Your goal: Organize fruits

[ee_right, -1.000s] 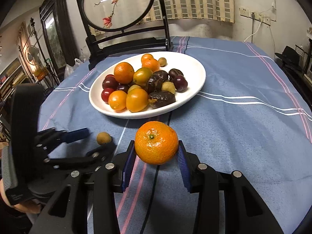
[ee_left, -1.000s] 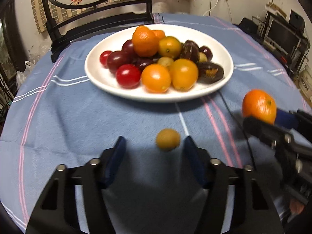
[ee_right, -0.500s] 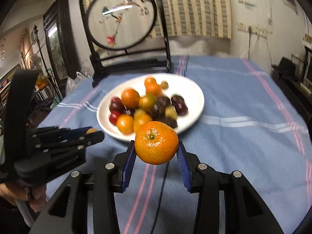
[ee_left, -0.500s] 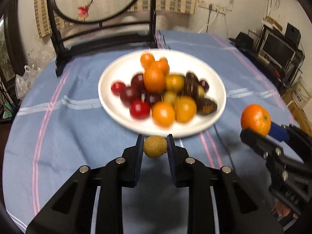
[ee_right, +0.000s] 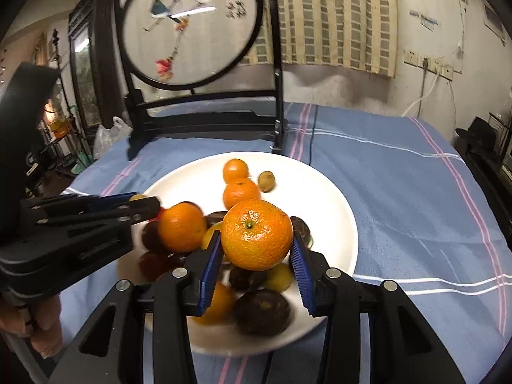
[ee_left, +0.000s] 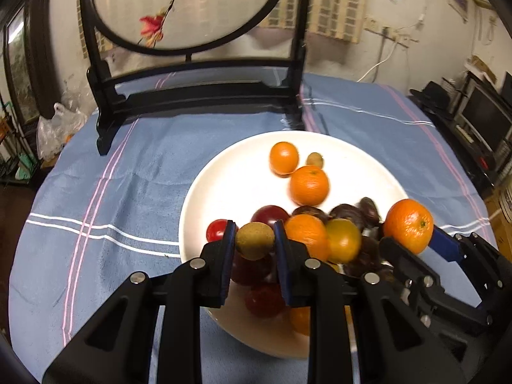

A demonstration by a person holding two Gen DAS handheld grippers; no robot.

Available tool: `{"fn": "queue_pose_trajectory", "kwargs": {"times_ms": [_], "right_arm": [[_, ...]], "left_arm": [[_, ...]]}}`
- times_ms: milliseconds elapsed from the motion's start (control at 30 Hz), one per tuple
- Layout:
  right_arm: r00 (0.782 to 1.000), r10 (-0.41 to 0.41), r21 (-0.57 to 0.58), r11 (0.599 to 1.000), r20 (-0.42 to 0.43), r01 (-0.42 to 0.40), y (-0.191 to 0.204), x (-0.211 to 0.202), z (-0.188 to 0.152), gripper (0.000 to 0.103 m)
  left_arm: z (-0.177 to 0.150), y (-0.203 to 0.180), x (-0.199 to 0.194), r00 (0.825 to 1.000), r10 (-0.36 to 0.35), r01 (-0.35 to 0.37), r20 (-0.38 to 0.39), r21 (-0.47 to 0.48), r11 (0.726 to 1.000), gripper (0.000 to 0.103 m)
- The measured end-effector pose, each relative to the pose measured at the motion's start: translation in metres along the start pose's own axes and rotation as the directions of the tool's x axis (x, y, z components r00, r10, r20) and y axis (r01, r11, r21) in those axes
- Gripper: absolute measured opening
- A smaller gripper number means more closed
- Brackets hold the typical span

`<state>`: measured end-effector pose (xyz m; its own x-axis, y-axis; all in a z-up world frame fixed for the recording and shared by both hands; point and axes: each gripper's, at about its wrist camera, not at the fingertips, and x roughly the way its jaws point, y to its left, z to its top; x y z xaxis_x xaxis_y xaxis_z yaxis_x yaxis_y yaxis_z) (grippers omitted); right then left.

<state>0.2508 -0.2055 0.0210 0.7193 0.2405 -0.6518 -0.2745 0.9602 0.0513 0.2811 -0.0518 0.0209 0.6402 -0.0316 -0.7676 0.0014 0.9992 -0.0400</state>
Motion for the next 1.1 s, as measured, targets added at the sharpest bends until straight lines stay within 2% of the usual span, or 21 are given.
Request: {"fn": "queue_pose_trajectory", "kwargs": {"times_ms": [67, 100, 133, 167, 233, 267, 300, 400, 567, 767, 867, 1100], "right_arm": [[1.0, -0.007, 0.016, 1.0, 0.025, 0.007, -0.003, 0.0, -0.001, 0.062], [0.999, -0.009, 0.018, 1.0, 0.038, 0.008, -0.003, -0.003, -0.002, 0.063], [0.999, -0.009, 0.015, 1.0, 0.043, 0.008, -0.003, -0.006, -0.003, 0.063], [0.999, -0.004, 0.016, 1.0, 0.042, 0.004, -0.003, -0.009, -0.004, 0.063], [0.999, 0.0, 0.03, 1.0, 0.048, -0.002, -0.004, -0.017, -0.005, 0.073], [0.999, -0.008, 0.041, 0.999, 0.053, 0.005, -0.006, -0.022, -0.006, 0.084], [0.998, -0.016, 0.048, 0.999, 0.058, 0.013, -0.006, -0.026, -0.008, 0.089], [0.998, -0.037, 0.047, 0.998, 0.047, 0.035, -0.006, -0.037, -0.016, 0.095], [0.998, -0.065, 0.03, 0.997, -0.008, 0.065, 0.0, -0.053, -0.039, 0.099], [0.99, -0.119, -0.001, 0.993, -0.078, 0.12, 0.006, -0.065, -0.068, 0.099], [0.987, -0.113, 0.003, 0.994, -0.113, 0.114, 0.006, -0.068, -0.077, 0.099], [0.985, -0.128, 0.022, 0.991, -0.118, 0.131, 0.004, -0.082, -0.09, 0.099]], "left_arm": [[0.0, 0.002, 0.002, 1.0, 0.011, -0.011, 0.001, -0.007, 1.0, 0.046], [-0.002, 0.002, 0.0, 0.999, 0.039, -0.039, 0.016, 0.001, 0.999, 0.056], [-0.003, 0.002, -0.002, 0.998, 0.059, -0.059, 0.027, 0.013, 0.998, 0.061], [-0.005, 0.002, -0.004, 0.998, 0.062, -0.062, 0.033, 0.019, 0.998, 0.064], [-0.007, 0.004, -0.008, 0.998, 0.047, -0.048, 0.032, 0.014, 0.999, 0.064], [-0.009, 0.005, -0.011, 0.999, 0.038, -0.038, 0.03, 0.007, 0.999, 0.068], [-0.012, 0.005, -0.014, 0.999, 0.034, -0.034, 0.03, -0.002, 0.999, 0.076], [-0.022, 0.002, -0.028, 0.997, 0.056, -0.057, 0.059, 0.014, 0.998, 0.082], [-0.04, -0.003, -0.049, 0.995, 0.058, -0.063, 0.078, 0.057, 0.996, 0.085], [-0.071, -0.007, -0.07, 0.998, 0.027, -0.031, 0.057, 0.063, 0.998, 0.086], [-0.085, -0.008, -0.078, 0.999, 0.003, -0.006, 0.045, 0.063, 0.998, 0.088], [-0.109, -0.001, -0.091, 0.999, -0.002, 0.0, 0.039, 0.064, 0.998, 0.089]]}}
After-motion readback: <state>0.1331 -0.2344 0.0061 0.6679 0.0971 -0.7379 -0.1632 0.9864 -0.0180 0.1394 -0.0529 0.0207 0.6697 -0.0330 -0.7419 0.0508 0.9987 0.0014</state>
